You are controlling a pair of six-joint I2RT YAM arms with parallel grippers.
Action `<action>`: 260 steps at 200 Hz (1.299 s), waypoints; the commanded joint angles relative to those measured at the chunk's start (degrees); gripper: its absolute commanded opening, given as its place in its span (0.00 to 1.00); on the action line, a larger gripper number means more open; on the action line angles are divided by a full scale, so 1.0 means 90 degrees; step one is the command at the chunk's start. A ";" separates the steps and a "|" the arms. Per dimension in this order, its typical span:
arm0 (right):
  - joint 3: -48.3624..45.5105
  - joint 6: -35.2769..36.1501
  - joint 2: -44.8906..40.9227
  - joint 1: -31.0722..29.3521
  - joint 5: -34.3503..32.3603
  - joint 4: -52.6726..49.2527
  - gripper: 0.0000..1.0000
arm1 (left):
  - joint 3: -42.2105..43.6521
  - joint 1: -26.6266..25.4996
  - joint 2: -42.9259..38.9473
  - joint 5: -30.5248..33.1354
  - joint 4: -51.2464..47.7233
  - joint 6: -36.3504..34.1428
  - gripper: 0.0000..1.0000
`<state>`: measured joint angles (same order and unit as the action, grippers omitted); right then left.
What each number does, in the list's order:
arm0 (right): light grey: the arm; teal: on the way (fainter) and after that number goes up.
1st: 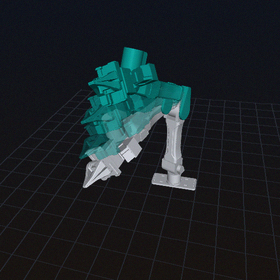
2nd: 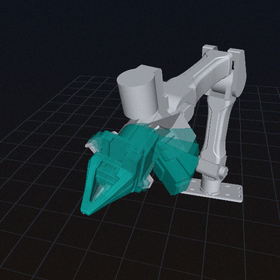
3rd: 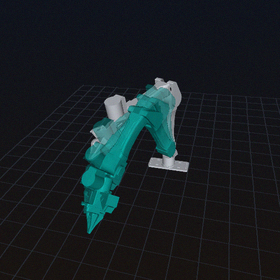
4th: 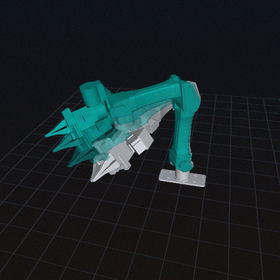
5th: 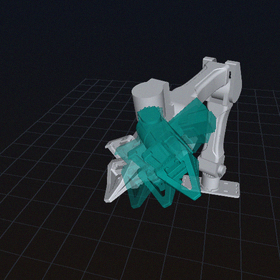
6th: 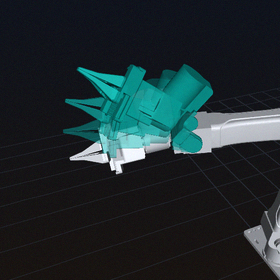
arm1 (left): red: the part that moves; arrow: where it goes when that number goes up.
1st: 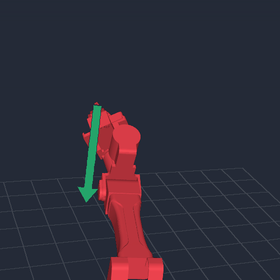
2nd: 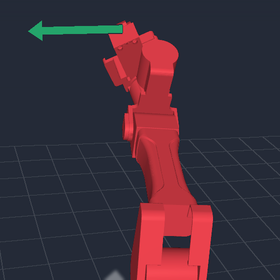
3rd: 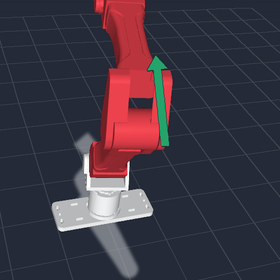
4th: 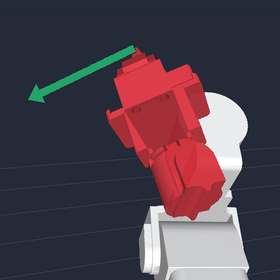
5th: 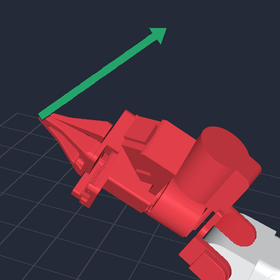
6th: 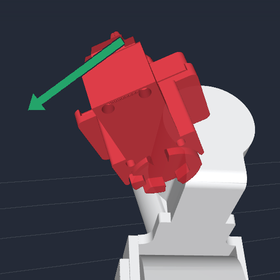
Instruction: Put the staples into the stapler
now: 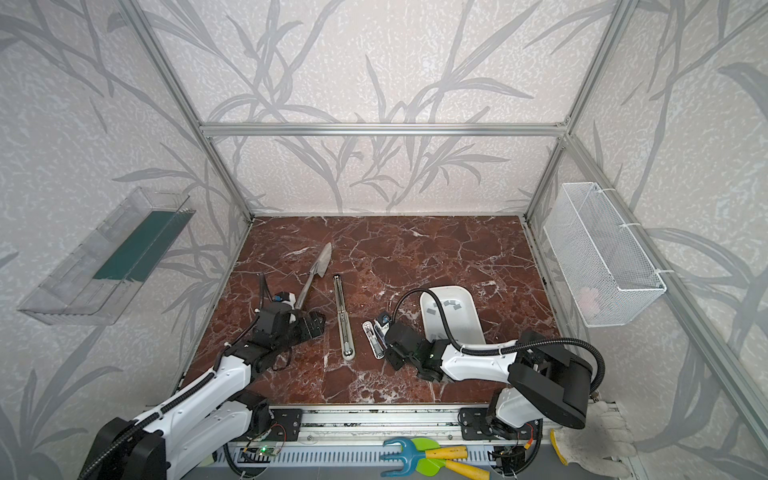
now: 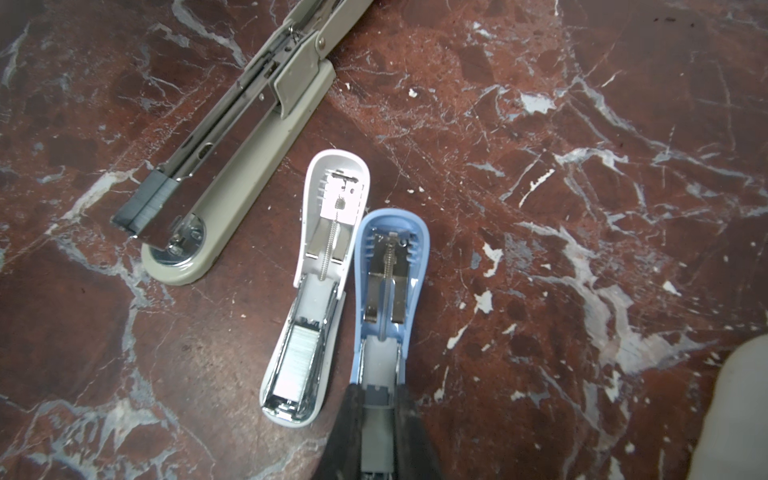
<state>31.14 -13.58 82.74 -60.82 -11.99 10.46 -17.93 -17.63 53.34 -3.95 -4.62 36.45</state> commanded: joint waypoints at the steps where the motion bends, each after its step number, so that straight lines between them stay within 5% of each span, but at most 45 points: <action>1: 0.0185 0.0004 0.0113 -0.0039 -0.0055 0.0063 0.12 | -0.0030 0.0005 -0.0024 0.0118 0.0070 -0.0006 0.99; 260: 0.0229 -0.0556 -0.0029 -0.0039 -0.0605 -0.0622 0.11 | -0.0018 0.0004 -0.0042 0.0098 0.0064 0.0012 0.99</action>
<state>32.03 -17.26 83.88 -60.86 -14.68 8.12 -17.93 -17.63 53.34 -3.95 -4.60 36.45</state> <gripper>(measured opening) 0.131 0.991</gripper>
